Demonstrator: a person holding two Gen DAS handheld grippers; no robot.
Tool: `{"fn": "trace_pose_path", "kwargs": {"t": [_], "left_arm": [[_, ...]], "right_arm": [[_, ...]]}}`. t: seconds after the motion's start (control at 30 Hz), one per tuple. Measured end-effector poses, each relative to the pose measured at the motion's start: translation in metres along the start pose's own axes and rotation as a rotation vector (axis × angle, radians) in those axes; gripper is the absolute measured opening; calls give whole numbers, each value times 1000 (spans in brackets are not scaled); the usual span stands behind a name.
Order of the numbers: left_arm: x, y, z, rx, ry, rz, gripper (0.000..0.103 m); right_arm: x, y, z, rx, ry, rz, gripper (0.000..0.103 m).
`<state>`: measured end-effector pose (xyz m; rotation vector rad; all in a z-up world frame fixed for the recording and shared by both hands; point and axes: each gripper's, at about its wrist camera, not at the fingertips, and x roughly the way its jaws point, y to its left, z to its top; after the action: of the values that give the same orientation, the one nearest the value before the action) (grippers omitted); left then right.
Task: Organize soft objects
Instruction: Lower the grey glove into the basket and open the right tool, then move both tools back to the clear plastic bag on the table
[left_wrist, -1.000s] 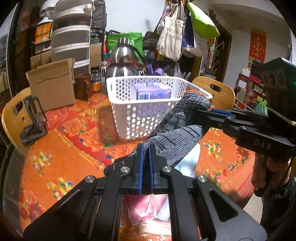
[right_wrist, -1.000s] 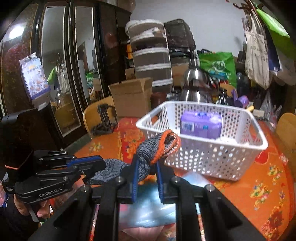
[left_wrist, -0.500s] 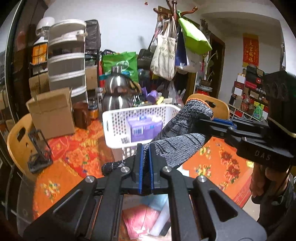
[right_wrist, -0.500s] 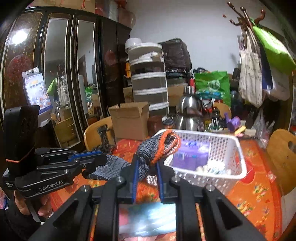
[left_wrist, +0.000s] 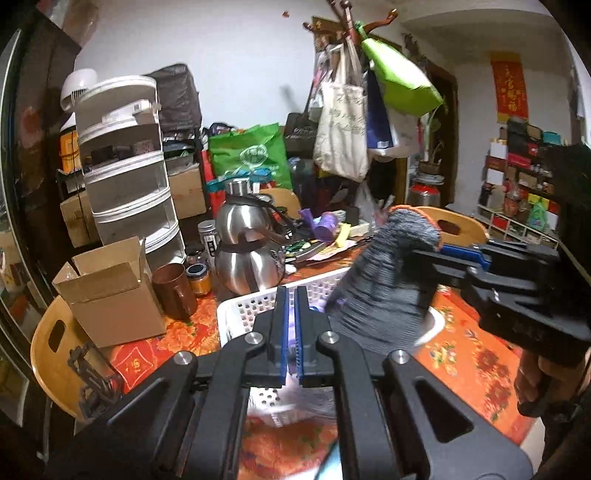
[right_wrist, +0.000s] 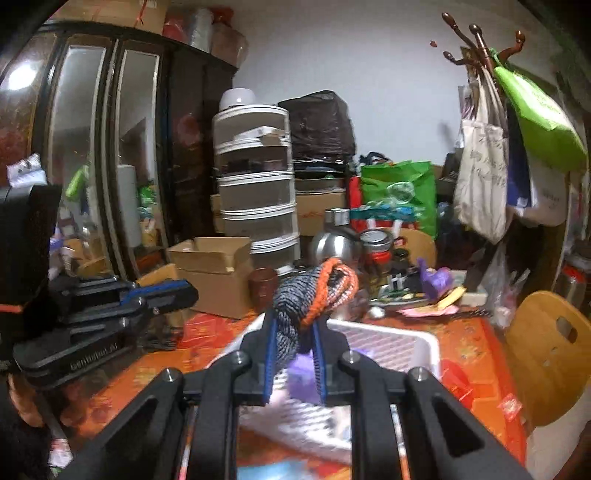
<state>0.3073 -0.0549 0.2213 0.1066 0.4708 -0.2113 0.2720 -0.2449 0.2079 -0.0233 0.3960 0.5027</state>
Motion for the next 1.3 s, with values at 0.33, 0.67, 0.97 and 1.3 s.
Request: {"fn": "trace_pose_path", "kwargs": {"t": [0.33, 0.67, 0.97, 1.3], "left_arm": [[104, 4, -12, -23, 149, 47, 3], [123, 18, -44, -83, 149, 74, 79], [99, 12, -59, -65, 150, 83, 83], [47, 22, -130, -124, 206, 95, 83]], "right_arm": [[71, -56, -20, 83, 80, -48, 15], [73, -80, -27, 110, 140, -195, 90], [54, -69, -35, 73, 147, -191, 90], [9, -45, -91, 130, 166, -129, 90]]}}
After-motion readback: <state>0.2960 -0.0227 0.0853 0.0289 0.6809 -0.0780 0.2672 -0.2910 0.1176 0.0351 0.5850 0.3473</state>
